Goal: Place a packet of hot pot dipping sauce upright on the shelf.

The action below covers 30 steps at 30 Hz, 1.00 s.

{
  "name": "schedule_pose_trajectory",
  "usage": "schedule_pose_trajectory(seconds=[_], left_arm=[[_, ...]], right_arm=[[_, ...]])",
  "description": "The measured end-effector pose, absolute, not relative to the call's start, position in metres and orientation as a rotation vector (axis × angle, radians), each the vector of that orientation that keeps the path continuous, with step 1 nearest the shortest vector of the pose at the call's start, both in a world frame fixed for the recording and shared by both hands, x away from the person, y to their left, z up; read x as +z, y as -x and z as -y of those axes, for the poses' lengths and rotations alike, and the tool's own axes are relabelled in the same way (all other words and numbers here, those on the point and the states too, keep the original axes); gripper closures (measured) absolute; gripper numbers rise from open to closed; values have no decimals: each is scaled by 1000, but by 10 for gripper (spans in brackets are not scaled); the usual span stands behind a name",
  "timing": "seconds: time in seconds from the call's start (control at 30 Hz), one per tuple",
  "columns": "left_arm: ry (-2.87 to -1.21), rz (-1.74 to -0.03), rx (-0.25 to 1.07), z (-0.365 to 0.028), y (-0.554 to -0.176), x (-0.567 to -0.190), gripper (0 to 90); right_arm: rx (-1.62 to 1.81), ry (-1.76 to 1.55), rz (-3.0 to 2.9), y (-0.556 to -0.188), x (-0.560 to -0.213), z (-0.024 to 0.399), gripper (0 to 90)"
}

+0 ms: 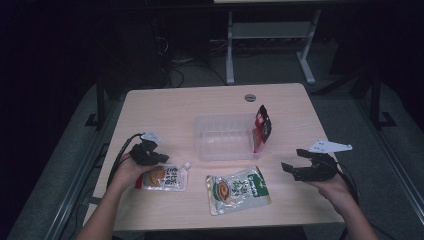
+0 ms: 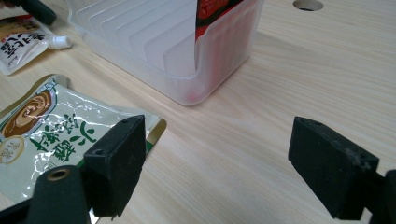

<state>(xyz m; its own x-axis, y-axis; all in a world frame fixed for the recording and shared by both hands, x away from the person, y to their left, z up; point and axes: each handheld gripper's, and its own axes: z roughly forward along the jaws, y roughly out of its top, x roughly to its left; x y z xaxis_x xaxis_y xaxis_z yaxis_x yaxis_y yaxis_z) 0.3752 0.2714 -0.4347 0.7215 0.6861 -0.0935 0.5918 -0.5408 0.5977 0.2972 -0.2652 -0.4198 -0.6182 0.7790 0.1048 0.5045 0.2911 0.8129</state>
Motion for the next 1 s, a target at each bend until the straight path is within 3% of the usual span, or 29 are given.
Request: schedule_pose_trajectory(seconds=[0.17, 0.4, 1.0], left_arm=[[-2228, -1097, 294, -304, -354, -419, 898], [-2203, -1270, 284, -345, -332, -430, 899], [-2312, -1203, 54, -322, -331, -443, 899]], right_arm=[[1239, -1162, -2256, -296, -420, 264, 186], [1237, -1154, -2256, -295, -419, 263, 187], [1219, -1127, -2287, -293, -419, 255, 187]])
